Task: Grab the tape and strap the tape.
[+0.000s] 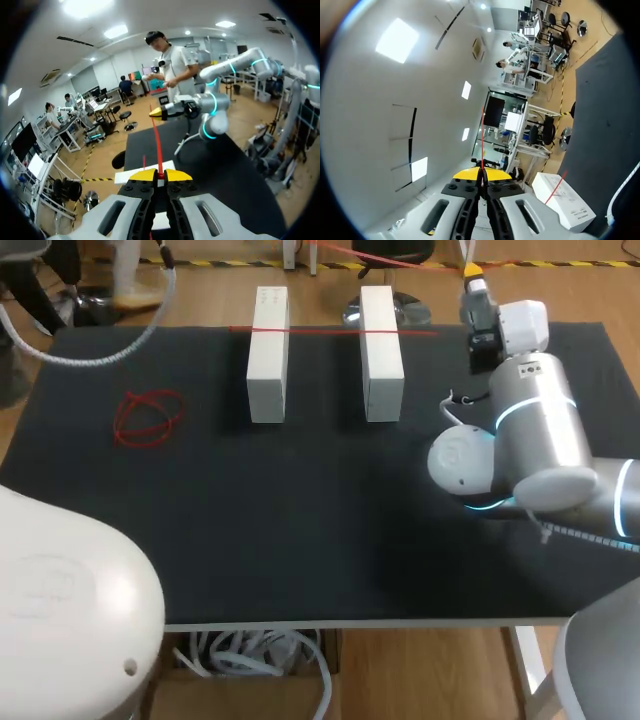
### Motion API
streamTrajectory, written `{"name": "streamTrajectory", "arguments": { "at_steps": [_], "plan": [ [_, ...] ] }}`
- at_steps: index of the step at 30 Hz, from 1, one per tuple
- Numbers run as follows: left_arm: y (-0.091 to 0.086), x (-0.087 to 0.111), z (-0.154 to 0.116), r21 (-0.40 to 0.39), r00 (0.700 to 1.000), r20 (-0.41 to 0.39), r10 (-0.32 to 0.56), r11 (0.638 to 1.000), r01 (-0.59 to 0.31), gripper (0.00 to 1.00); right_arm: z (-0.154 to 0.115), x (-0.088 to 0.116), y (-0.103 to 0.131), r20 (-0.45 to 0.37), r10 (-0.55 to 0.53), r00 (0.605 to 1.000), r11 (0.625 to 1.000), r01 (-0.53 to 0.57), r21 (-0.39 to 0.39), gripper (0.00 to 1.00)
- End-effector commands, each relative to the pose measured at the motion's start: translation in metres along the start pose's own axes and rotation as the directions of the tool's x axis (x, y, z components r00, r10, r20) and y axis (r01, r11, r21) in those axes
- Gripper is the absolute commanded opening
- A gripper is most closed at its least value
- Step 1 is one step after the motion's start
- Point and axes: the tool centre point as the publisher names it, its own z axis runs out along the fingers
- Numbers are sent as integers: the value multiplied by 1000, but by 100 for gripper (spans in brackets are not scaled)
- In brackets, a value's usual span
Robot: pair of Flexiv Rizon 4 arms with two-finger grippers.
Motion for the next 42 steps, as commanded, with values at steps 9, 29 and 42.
{"name": "streamTrajectory", "arguments": {
  "at_steps": [9,29,42],
  "plan": [
    [-5,-10,1,-260,1000,-5,19,966,-20,0,-2,0,-3,20,-51,999,998,50,27,0],
    [-23,-14,12,-688,936,-345,66,660,-300,0,-6,-2,-12,3,-103,995,993,103,55,0],
    [-22,-13,18,-790,895,-440,-76,506,-346,0,-9,-3,-11,-5,-131,991,990,131,56,0]
  ]
}}
